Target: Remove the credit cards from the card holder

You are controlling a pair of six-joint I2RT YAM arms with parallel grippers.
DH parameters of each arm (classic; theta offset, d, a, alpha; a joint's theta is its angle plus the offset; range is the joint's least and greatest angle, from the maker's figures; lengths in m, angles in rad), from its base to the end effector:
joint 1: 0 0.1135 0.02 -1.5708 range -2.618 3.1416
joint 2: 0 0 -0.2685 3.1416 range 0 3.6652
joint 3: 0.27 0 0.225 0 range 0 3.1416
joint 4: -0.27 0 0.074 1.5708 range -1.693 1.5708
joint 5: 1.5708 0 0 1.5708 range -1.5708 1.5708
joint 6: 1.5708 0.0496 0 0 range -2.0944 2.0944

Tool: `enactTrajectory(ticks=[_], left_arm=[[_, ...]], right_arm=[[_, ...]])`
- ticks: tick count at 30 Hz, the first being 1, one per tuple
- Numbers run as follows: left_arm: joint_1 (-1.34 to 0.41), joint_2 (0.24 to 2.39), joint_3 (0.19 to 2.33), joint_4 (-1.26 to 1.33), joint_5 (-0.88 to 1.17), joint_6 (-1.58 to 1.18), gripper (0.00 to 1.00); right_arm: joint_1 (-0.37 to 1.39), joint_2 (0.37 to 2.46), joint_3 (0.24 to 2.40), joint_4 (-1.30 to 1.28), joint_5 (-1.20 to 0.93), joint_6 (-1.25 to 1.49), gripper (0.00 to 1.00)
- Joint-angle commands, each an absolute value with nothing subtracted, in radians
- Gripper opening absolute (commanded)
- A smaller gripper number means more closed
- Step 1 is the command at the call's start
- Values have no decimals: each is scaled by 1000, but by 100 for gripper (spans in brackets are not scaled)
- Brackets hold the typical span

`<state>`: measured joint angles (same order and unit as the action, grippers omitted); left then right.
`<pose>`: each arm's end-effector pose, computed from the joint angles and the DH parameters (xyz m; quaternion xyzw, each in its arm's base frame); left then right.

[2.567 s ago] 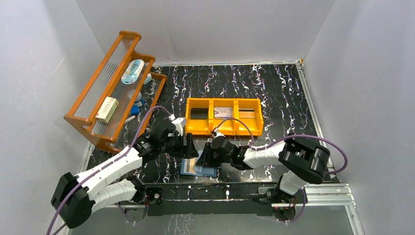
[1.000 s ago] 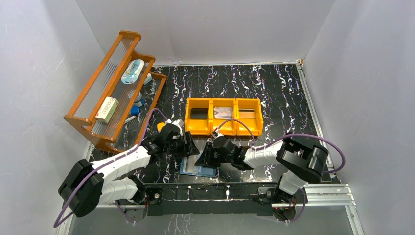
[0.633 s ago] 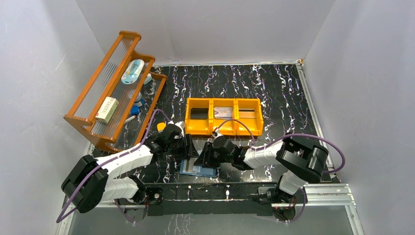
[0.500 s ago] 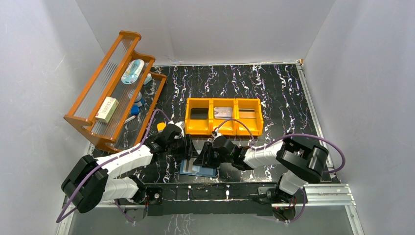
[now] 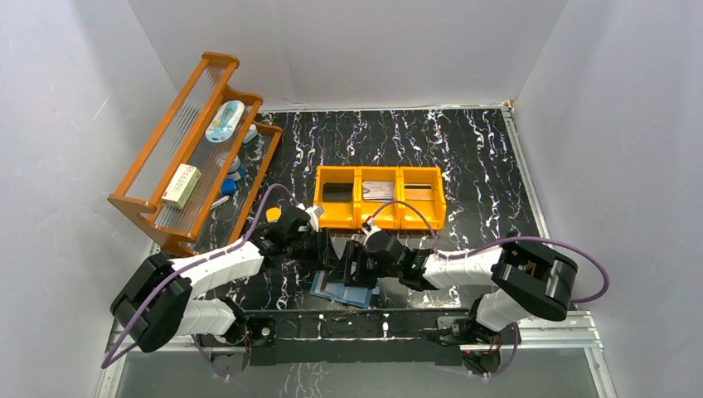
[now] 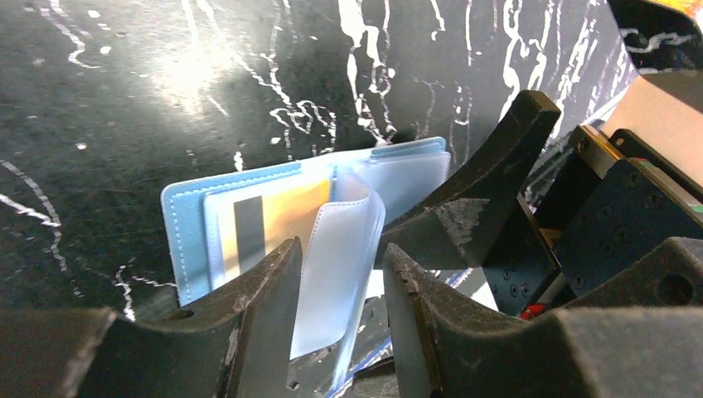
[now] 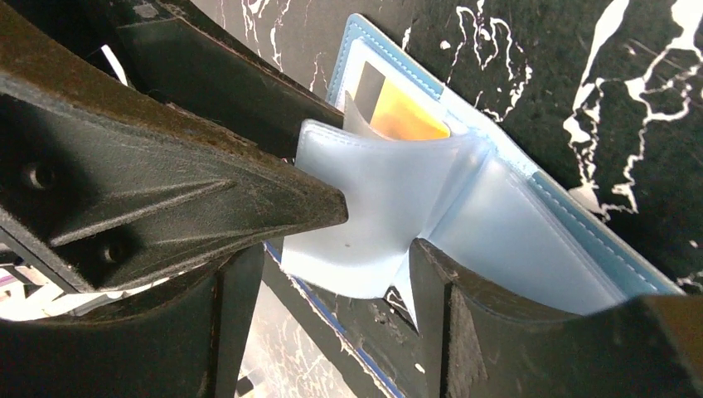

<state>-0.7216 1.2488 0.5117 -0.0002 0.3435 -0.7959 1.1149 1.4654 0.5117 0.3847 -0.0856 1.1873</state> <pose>0.1581 -0.1614 0.1857 0.0357 0.9029 -0.3878 0.1819 0.1151 0.2444 0.1719 0.0112 0.8765 0.4534 0.1612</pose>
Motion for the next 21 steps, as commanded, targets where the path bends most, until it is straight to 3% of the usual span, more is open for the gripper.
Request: enactTrajectory(ticks=[1, 15, 21], left_arm=[[-724, 1263, 562, 27, 470, -772, 39], [-732, 1374, 603, 104, 617, -790, 39], [-752, 1424, 624, 135, 627, -808, 38]], right_arm=[[1117, 1384, 508, 377, -43, 1171, 75], [1117, 1023, 411, -28, 236, 1356, 73], [1115, 925, 400, -190, 308, 1417, 56]])
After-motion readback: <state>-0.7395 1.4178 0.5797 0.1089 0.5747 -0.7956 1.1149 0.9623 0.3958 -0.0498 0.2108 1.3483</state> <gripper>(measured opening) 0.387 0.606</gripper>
